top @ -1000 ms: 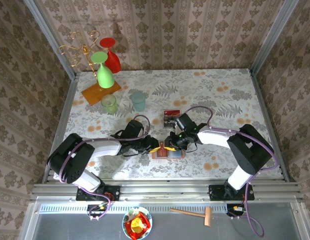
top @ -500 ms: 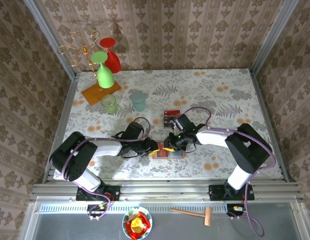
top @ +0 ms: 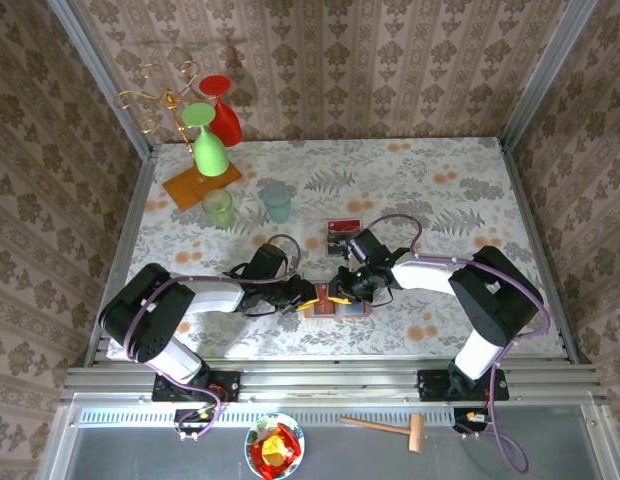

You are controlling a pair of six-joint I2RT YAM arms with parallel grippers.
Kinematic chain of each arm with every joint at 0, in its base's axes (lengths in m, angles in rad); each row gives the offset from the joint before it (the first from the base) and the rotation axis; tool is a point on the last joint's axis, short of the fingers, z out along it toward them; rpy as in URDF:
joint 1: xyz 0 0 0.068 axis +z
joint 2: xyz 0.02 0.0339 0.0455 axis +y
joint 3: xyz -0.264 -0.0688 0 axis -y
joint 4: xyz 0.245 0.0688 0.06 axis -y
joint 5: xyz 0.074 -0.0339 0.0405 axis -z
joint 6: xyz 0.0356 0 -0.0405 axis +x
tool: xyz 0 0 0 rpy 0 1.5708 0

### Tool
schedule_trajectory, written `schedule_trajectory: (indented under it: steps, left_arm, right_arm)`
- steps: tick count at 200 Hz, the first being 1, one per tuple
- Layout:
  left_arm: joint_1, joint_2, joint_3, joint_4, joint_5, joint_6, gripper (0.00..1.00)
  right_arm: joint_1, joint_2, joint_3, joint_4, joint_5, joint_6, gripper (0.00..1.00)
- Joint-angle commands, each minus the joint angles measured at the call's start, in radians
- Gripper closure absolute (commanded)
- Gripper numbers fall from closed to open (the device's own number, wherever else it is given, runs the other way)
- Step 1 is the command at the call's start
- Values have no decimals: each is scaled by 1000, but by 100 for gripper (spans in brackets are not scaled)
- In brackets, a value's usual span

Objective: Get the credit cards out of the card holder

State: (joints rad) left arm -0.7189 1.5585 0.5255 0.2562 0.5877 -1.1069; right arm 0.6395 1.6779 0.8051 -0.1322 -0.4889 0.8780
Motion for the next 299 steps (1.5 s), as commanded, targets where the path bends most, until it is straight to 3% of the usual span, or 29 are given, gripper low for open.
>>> schedule_trajectory:
  steps: [1,164,229,299]
  left_arm:
    - [3,1,-21,-21,-14,10,76]
    - [11,-62,19,-90,-31,30,69]
    - [18,-5,33,-79,-19,51,82]
    - [17,-4,1,-64,-25,41,83]
  right_arm:
    - [6,11,24,-63,51,-32,78]
    - [6,-53,39,-113,75,-63,78]
    - [6,-61,33,-85,54,-44,78]
    - [8,-44,17,-22,6,-24,78]
